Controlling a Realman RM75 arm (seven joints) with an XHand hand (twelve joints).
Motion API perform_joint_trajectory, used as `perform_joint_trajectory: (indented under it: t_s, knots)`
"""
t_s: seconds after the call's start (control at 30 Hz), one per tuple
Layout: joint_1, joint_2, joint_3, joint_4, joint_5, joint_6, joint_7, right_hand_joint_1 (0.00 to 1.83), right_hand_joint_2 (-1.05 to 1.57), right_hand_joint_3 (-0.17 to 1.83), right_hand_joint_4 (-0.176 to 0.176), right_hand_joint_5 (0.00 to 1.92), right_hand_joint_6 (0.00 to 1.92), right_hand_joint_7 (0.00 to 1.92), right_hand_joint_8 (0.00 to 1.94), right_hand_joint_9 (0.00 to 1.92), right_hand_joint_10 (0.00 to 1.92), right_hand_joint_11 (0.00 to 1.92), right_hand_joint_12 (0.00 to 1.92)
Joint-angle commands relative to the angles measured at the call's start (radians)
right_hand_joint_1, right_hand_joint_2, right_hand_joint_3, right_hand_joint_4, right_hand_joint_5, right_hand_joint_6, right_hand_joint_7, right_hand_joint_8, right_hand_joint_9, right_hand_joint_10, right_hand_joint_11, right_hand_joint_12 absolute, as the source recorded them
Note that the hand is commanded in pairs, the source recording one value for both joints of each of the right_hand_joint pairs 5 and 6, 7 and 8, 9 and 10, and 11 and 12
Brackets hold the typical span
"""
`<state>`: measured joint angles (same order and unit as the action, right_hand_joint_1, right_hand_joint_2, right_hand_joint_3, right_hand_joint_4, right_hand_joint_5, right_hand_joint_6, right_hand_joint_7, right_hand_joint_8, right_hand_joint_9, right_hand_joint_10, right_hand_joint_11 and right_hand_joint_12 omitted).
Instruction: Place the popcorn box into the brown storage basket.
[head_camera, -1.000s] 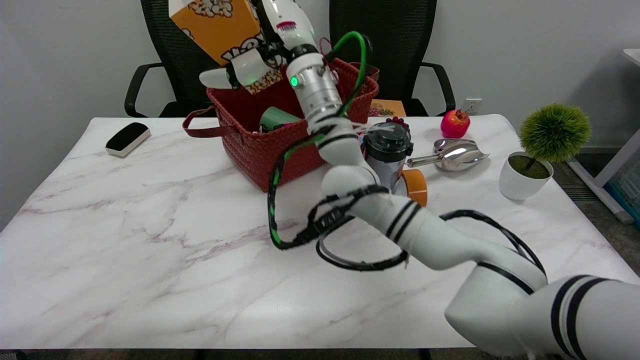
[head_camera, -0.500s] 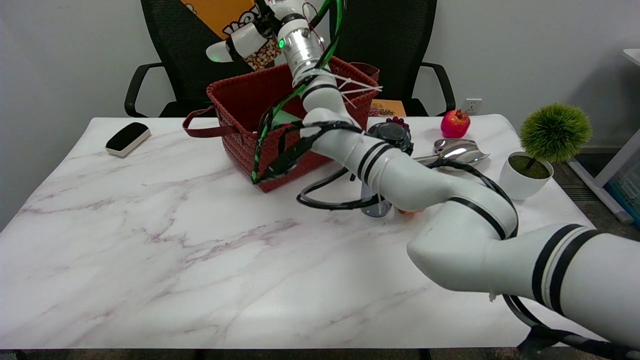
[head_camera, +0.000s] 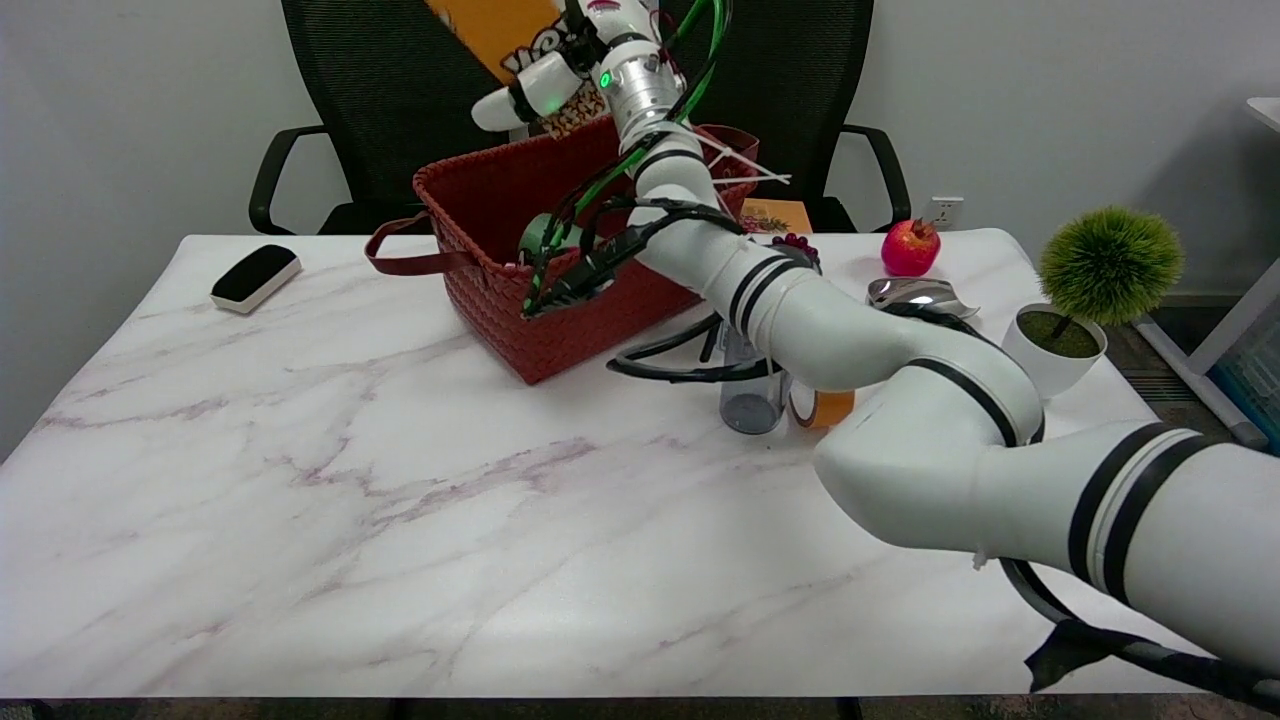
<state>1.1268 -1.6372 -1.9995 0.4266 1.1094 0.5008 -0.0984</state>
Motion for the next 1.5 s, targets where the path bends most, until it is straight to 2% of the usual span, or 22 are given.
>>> perform_joint_trajectory:
  t_s: [0.03,0.1,0.13,0.17,0.5,0.7,1.03,1.23,1.5]
  knots:
    - [0.018,0.019,0.032,-0.029,0.049,-0.083,-0.034,1.15,-0.31,0.58,0.000,0.00,0.00,0.40,0.40,0.15,0.15,0.18,0.18]
    - [0.018,0.015,0.032,-0.028,0.050,-0.088,-0.051,1.13,-0.32,0.53,0.000,0.00,0.00,0.23,0.23,0.00,0.00,0.03,0.03]
    - [0.019,0.015,0.032,-0.027,0.050,-0.091,-0.053,1.12,-0.32,0.53,0.000,0.00,0.00,0.17,0.17,0.00,0.00,0.00,0.00]
    - [0.019,0.015,0.032,-0.024,0.050,-0.096,-0.054,1.12,-0.33,0.51,0.000,0.00,0.00,0.00,0.00,0.00,0.00,0.00,0.00]
    - [-0.032,0.051,0.022,0.112,0.050,-0.104,-0.054,1.01,-0.28,0.21,0.000,0.00,0.00,0.00,0.00,0.00,0.00,0.00,0.00]
    - [-0.097,0.092,0.019,0.258,0.083,-0.104,-0.046,0.99,-0.27,0.18,0.000,0.00,0.00,0.00,0.00,0.00,0.00,0.00,0.00]
    - [-0.288,0.233,-0.014,0.735,0.247,-0.092,-0.046,0.97,-0.23,0.15,0.000,0.00,0.00,0.00,0.00,0.00,0.00,0.00,0.00]
    - [-0.458,0.315,-0.034,1.035,0.321,-0.043,-0.047,0.91,-0.06,0.00,0.000,0.00,0.00,0.00,0.00,0.00,0.00,0.00,0.00]
    - [-0.715,0.362,-0.079,1.279,0.314,0.069,-0.053,0.88,0.03,-0.04,0.000,0.00,0.00,0.00,0.00,0.00,0.00,0.00,0.00]
